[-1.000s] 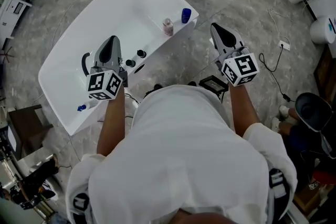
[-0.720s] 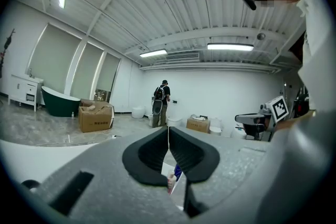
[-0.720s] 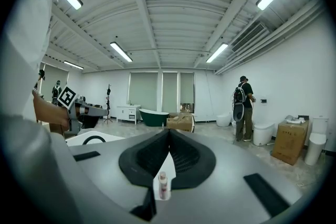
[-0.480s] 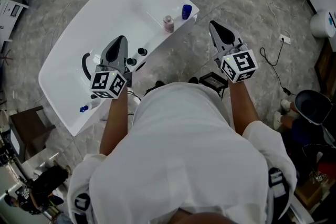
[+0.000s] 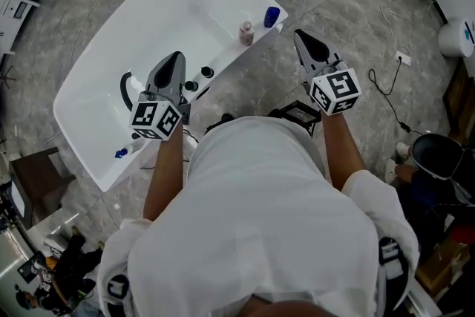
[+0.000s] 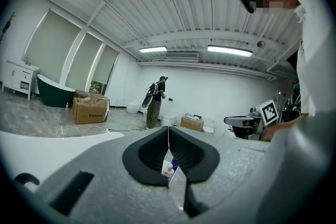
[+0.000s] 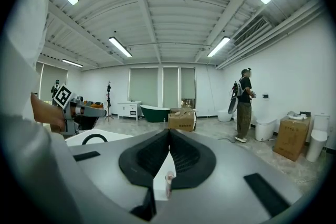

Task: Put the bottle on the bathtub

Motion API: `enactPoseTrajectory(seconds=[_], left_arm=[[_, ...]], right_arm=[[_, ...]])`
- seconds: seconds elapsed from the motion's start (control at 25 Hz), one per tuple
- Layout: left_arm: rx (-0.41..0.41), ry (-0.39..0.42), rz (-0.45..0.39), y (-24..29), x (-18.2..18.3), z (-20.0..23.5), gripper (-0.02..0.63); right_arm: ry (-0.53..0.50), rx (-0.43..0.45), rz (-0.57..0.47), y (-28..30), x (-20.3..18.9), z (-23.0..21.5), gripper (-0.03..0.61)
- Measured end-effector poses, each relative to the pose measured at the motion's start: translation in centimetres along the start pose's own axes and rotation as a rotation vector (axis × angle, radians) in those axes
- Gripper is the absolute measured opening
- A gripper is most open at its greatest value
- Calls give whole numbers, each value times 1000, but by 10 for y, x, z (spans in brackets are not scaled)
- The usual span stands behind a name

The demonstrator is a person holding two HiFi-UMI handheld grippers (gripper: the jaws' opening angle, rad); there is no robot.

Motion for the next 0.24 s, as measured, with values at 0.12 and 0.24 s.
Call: enactPoseTrajectory(seconds=[0.12, 0.24], left_arm=[[-15, -12, 15, -9, 0, 13, 17], [-37, -67, 33, -20, 0, 30, 17]], right_arm=[[0, 6, 2, 13, 4, 15, 14], [0, 10, 5, 27, 9, 32, 14]])
Point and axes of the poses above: the fingertips, and each gripper's own axes: y forward along the fingers, z to its left, x out of its top, the point moved 6 cm from there along -y, backward along the fingers
